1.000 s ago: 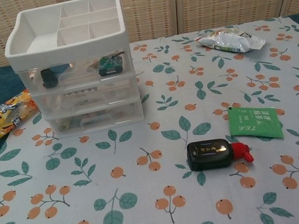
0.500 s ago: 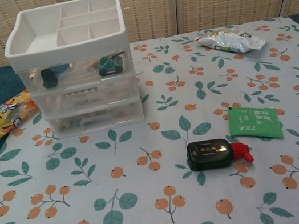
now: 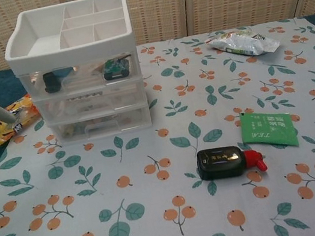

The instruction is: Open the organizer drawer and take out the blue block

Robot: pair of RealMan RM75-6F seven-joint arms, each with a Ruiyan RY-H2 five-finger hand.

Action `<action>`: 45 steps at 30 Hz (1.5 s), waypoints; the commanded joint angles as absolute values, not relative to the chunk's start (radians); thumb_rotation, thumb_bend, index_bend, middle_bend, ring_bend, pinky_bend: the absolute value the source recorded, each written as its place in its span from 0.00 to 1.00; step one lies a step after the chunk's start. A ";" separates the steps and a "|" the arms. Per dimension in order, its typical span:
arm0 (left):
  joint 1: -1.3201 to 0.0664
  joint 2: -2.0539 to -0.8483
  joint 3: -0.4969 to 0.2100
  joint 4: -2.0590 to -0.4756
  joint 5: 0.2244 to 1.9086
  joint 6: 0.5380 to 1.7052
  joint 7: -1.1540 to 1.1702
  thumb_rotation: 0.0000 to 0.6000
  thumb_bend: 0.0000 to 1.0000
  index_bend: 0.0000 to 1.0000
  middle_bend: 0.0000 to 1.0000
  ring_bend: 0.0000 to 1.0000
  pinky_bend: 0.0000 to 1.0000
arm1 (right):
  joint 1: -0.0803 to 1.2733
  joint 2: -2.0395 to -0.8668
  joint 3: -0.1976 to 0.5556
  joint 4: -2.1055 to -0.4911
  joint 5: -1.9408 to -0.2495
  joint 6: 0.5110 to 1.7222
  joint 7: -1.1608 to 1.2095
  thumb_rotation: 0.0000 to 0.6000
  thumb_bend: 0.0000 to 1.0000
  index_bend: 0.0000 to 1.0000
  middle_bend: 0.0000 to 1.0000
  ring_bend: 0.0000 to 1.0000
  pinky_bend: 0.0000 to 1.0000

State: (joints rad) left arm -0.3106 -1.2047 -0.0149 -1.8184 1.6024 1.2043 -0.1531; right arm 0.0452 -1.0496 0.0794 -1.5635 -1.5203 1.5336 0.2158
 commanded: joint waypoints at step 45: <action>-0.531 -1.571 -0.243 -1.836 1.043 0.946 -0.552 1.00 0.49 0.06 0.86 0.90 1.00 | 0.037 -1.027 0.098 -1.605 -1.493 1.546 0.173 1.00 0.13 0.00 0.13 0.00 0.06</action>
